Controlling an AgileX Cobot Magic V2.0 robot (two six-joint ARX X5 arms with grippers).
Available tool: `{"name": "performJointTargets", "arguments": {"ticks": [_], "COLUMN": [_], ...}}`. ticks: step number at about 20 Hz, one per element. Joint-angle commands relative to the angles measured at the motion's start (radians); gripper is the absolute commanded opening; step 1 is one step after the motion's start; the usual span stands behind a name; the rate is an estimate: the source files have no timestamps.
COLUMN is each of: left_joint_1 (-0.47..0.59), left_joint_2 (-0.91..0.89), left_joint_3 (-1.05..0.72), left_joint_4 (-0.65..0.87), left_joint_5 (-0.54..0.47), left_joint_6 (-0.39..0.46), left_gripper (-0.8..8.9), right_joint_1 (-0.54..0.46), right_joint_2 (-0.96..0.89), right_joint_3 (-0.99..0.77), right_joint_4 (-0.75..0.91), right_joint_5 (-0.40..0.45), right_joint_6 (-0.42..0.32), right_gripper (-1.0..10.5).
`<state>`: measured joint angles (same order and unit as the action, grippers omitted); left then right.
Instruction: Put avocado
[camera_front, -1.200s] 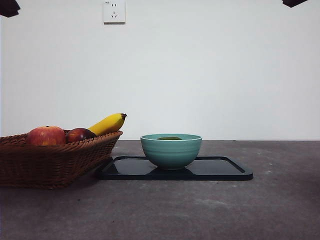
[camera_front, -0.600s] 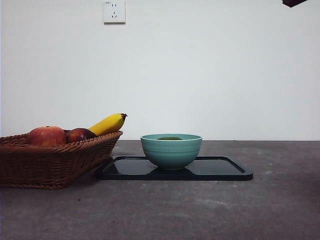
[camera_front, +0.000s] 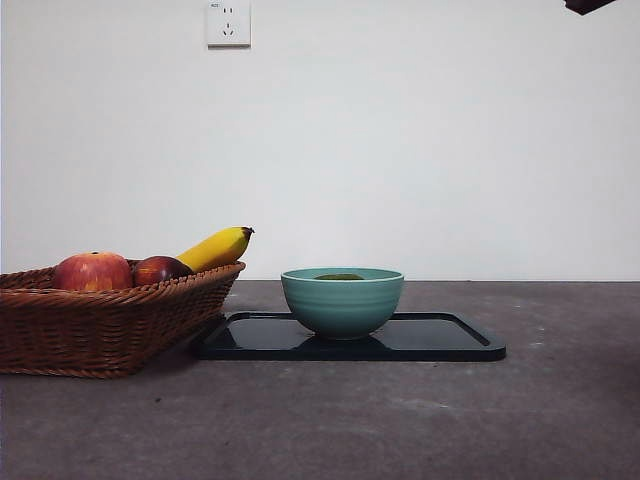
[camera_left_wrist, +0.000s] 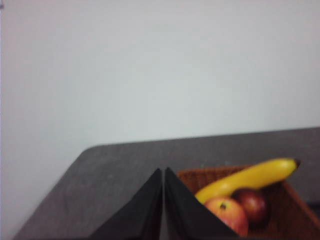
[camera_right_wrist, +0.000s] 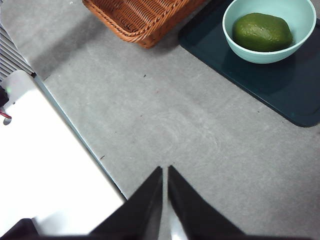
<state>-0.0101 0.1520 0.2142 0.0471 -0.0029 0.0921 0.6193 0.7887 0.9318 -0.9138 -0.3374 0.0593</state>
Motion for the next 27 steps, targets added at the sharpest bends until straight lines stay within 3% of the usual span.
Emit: {"name": "performJointTargets", "arguments": {"ticks": [1, 9, 17, 27], "left_joint_1": [0.011, 0.016, 0.016, 0.016], "left_joint_2": [-0.037, -0.149, -0.149, -0.149], "left_joint_3": [-0.066, -0.185, -0.203, -0.203], "left_joint_4": [0.010, -0.122, -0.241, -0.238], "left_joint_5": [-0.005, -0.005, -0.005, -0.005], "left_joint_6": [-0.008, -0.026, -0.031, -0.033], "left_gripper": [0.06, 0.06, 0.06, 0.06], "right_joint_1": [0.008, 0.008, 0.008, 0.008], "right_joint_2": [0.006, 0.006, 0.006, 0.006], "right_joint_3": [0.006, 0.006, 0.006, 0.006], "right_joint_4": [0.009, 0.009, 0.009, 0.009], "right_joint_5": [-0.003, -0.003, -0.003, -0.003], "right_joint_6": [0.005, 0.005, 0.005, 0.005], "right_gripper": [0.1, 0.1, 0.1, 0.1]}}
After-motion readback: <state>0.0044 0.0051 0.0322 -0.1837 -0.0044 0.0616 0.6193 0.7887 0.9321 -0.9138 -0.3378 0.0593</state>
